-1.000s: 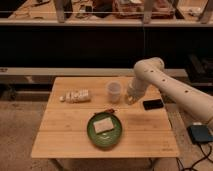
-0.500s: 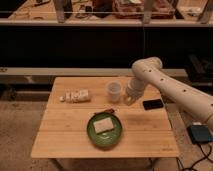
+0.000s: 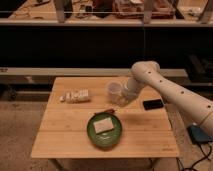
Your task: Place the pepper in the ceramic bowl
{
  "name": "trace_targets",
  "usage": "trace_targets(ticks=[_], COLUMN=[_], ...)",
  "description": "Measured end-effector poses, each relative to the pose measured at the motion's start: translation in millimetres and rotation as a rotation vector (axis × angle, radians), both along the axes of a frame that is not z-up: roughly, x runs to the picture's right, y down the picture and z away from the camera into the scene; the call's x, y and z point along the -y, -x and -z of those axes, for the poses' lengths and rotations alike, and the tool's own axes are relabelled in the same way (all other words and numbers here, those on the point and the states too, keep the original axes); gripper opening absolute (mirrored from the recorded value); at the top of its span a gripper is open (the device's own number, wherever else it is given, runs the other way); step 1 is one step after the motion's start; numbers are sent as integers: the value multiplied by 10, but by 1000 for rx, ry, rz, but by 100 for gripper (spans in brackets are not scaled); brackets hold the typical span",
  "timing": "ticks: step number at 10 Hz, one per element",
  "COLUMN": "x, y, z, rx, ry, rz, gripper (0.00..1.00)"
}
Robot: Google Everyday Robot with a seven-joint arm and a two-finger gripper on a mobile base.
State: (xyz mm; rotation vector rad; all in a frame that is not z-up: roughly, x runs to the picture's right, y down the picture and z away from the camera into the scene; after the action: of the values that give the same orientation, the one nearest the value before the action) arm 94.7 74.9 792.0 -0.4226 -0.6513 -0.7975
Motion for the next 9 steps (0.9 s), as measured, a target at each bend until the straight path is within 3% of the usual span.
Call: trace_targets(ticks=[1, 3, 7, 9], x=[-10, -17, -12, -16], y=[-39, -85, -60, 3], z=[-33, -51, -49, -49], rx=[4, 2, 6, 29], ry=[-13, -23, -23, -8], rz=[-10, -12, -11, -42], gripper=[64, 76, 76, 76])
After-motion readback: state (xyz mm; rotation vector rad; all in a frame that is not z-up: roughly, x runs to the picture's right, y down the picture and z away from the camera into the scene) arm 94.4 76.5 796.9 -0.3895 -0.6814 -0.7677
